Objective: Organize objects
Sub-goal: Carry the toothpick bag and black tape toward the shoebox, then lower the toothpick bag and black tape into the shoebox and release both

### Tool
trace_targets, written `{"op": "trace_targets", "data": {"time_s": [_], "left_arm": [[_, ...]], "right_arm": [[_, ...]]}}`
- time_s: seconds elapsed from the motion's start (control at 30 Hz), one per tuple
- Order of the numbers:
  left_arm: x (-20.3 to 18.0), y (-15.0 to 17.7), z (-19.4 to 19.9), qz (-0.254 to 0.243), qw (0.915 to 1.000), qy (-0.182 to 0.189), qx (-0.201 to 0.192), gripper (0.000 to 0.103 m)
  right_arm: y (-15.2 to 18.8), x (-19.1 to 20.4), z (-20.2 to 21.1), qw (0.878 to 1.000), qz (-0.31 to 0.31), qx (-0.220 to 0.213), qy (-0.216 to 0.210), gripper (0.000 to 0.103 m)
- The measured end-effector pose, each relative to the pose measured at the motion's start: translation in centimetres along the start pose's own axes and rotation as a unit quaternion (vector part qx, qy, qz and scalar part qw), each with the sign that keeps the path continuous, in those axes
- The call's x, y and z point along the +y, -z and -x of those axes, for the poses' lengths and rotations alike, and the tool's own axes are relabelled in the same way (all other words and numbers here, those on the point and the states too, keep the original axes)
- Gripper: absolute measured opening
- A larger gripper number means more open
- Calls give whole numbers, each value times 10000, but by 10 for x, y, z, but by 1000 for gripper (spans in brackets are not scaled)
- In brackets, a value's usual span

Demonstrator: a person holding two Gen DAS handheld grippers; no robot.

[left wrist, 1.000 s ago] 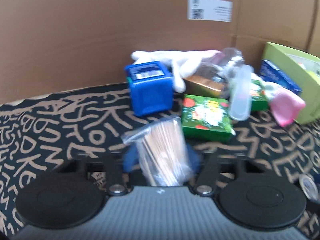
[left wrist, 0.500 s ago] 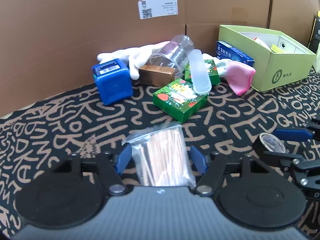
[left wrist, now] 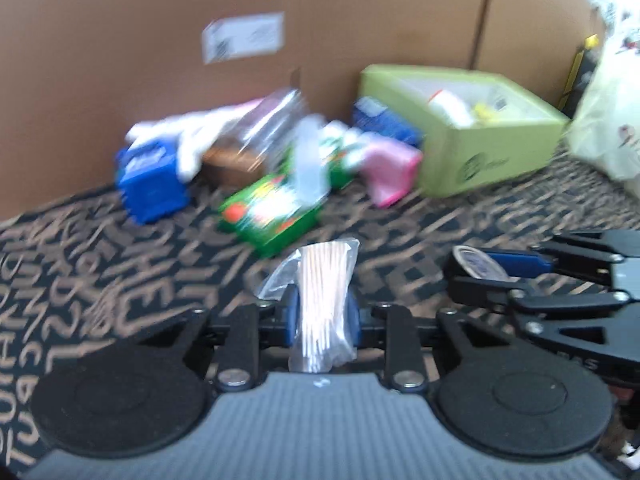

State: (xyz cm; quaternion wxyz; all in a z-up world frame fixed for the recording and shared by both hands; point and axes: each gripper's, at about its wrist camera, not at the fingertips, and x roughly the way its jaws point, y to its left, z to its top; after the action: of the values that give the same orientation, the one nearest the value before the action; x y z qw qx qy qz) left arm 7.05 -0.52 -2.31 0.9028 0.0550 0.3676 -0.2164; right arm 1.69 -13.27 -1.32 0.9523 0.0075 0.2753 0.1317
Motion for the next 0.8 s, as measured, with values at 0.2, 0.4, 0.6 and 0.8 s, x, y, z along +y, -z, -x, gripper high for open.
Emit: {"op": "trace_targets", "data": {"time_s": [0.2, 0.4, 0.6, 0.8], "left_arm": [[-39, -53, 8, -159, 9966, 611, -524, 24], [-85, -115, -19, -297, 9936, 760, -776, 24], [-123, -164, -80, -375, 9974, 180, -592, 24], [-134, -179, -133, -301, 9993, 33, -232, 24]], "right_arm": [[-23, -41, 37, 9973, -97, -502, 530, 33], [-48, -83, 63, 9883, -132, -964, 1171, 33], [-71, -115, 58, 9790, -35, -1129, 1699, 33], [-82, -155, 23, 9759, -153, -910, 1979, 33]]}}
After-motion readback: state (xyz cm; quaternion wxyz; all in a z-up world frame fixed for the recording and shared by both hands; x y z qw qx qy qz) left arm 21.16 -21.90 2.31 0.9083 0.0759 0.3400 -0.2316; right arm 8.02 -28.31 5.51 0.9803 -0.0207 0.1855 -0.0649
